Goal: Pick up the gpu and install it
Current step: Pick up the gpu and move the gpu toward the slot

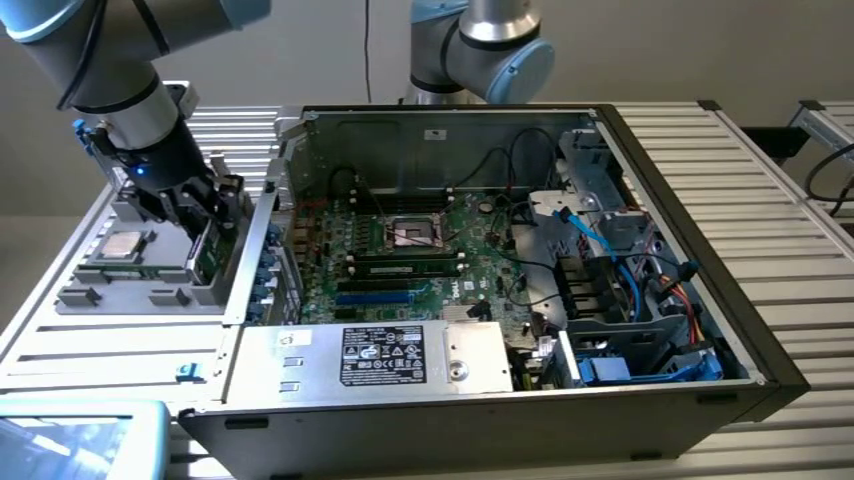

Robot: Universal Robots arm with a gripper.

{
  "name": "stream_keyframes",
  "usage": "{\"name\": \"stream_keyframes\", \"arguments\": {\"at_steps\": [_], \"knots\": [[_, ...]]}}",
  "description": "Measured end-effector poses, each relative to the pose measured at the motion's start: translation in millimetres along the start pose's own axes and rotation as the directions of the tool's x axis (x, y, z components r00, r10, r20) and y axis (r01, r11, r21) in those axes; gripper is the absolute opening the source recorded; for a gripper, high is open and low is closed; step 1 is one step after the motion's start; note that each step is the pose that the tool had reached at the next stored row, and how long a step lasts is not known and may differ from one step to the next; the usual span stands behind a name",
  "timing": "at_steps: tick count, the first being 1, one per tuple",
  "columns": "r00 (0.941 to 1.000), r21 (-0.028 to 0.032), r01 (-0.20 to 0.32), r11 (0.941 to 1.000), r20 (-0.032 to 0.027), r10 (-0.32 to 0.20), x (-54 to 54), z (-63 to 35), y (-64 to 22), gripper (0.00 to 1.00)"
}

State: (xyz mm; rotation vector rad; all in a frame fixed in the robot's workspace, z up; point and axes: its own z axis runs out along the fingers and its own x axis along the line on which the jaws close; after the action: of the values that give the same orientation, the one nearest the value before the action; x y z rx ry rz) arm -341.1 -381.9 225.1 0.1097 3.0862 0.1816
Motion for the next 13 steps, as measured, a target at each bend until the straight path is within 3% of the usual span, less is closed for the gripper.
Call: {"name": "stream_keyframes", "arguments": {"at_steps": [8, 11, 12, 13], "knots": [[1.0, 0.0001, 0.0, 1.0, -0.0001, 0.0, 0.2, 3.6, -0.4, 0.5], [1.0, 0.0, 0.0, 1.0, -0.0001, 0.0, 0.2, 3.6, -0.4, 0.41], [1.0, 0.0001, 0.0, 1.0, -0.0001, 0.0, 0.2, 3.6, -0.4, 0.29], [1.0, 0.0001, 0.0, 1.0, -0.0001, 0.0, 0.2, 3.6, -0.4, 0.29]]}}
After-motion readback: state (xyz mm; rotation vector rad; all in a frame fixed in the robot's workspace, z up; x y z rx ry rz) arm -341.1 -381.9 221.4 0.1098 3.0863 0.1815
